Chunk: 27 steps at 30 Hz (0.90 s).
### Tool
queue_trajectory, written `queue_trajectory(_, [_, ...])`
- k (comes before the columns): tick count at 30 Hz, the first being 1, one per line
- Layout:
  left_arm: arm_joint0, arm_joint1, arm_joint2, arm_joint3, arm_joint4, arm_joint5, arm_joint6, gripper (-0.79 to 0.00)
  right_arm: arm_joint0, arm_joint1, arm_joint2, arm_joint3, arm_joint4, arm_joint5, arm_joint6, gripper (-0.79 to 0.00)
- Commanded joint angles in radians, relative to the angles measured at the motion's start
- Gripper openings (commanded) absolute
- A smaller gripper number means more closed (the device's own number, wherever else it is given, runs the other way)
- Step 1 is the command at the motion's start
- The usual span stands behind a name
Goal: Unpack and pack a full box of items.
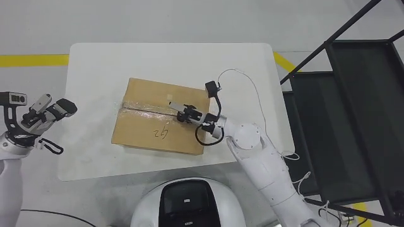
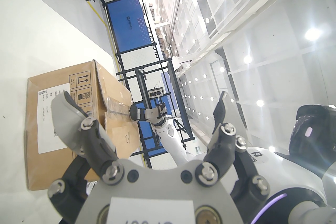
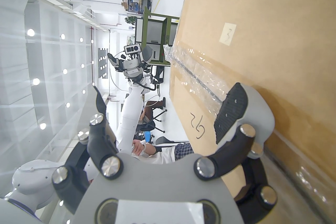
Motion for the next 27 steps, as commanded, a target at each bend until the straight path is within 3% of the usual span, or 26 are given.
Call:
queue_trajectory(1, [0.001,0.000,0.004,-0.006,0.005,0.003,0.002,0.000,-0.019,0.007,0.022,-0.016,-0.001,0.002,0.004,0.000])
queue_trajectory(18, [-0.006,-0.003,0.036,-0.060,0.033,0.018,0.020,0.000,-0.191,0.059,0.231,-0.169,0.088,-0.029,0.026,0.000])
queue_trajectory(27, [-0.019,-0.005,0.060,-0.077,0.063,0.031,0.034,0.000,-0.205,0.074,0.357,-0.129,0.204,-0.317,-0.059,0.000])
